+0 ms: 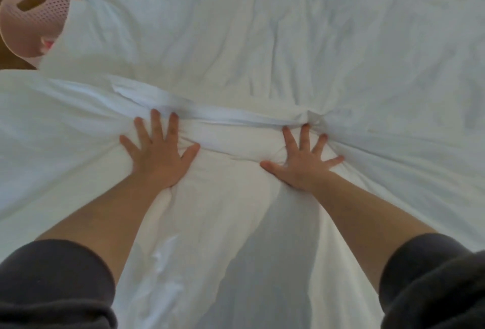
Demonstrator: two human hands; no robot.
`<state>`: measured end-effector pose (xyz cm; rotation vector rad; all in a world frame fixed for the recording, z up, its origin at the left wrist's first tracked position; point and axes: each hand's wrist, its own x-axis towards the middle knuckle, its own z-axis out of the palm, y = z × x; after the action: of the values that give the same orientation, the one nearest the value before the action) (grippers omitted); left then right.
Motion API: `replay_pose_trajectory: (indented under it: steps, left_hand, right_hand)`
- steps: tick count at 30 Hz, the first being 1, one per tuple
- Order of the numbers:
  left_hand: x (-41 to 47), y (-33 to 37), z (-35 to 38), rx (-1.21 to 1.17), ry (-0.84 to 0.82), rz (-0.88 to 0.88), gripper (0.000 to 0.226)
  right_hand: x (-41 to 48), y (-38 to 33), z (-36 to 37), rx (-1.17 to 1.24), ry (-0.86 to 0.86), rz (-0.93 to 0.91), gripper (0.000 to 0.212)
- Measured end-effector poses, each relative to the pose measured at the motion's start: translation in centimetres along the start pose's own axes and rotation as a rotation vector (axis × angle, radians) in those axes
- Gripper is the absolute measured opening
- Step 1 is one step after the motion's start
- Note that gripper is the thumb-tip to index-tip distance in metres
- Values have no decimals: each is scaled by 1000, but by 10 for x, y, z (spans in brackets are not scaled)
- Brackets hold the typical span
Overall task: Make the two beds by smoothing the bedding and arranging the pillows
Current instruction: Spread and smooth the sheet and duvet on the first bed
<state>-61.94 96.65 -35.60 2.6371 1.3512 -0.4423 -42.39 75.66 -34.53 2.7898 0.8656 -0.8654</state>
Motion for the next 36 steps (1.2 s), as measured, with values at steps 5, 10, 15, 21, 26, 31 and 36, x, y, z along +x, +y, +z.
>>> replay_pose_trajectory:
  steps: [5,10,15,21,26,31,36]
  left_hand:
    - [9,-2,-7,-27,-29,-25,88]
    - [11,11,-4,5,58,-53,86]
    - [0,25,-6,-46,77,-199,79]
    - [-77,108,10,-47,146,64,72]
    - [-71,115,16,24,55,-52,73]
    - [-80,196,-6,-153,14,-104,75]
    - [-98,342,-11,-81,71,539,72]
  right_hand:
    - [8,-6,-15,-13,-27,11,105]
    - [32,-9,-10,-66,102,-13,104]
    - [30,-4,-2,-109,295,-141,93]
    - [0,94,-19,-216,422,-454,73]
    - [-5,242,-37,-154,396,129,68]
    - [-10,277,-41,128,139,392,72]
    - [-5,300,-58,140,53,130,62]
